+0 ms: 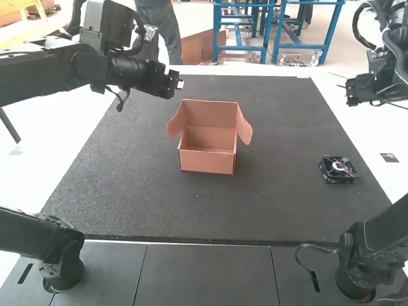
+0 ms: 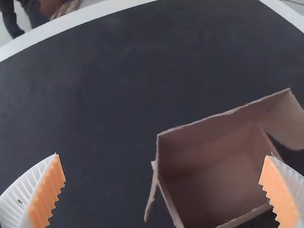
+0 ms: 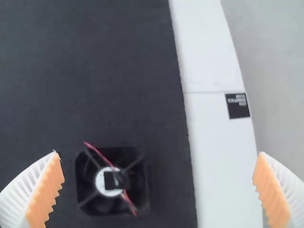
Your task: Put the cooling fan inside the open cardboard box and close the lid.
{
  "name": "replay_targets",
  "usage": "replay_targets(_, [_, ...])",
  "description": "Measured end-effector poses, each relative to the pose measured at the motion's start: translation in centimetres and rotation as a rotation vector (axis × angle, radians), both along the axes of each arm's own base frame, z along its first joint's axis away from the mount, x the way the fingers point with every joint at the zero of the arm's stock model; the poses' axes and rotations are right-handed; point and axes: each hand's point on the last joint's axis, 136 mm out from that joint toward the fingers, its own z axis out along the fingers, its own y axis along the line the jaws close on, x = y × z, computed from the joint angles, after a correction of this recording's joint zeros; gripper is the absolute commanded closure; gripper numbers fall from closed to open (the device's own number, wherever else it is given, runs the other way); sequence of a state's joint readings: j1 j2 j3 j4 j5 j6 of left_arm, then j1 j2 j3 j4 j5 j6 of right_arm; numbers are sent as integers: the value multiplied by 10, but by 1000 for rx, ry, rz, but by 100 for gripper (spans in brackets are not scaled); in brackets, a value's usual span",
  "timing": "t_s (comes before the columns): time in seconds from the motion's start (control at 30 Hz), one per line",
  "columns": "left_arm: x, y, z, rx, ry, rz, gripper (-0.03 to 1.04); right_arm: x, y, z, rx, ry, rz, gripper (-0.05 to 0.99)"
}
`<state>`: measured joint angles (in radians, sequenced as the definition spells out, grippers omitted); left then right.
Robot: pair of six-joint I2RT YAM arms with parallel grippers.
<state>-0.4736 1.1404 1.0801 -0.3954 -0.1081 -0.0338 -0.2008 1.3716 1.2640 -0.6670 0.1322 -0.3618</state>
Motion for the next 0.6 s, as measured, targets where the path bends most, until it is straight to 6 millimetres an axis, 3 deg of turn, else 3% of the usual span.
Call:
replay_targets(0.17, [0, 4, -6, 22, 31, 13, 4, -11, -41, -52, 79, 155, -74, 2])
replay_targets(0.27, [2, 9, -6, 22, 29, 29, 4, -14, -53, -64, 114, 189, -98, 2])
replay_targets(0.6, [10, 24, -3, 19, 16, 79, 4, -23, -48, -77, 119, 255, -38, 3])
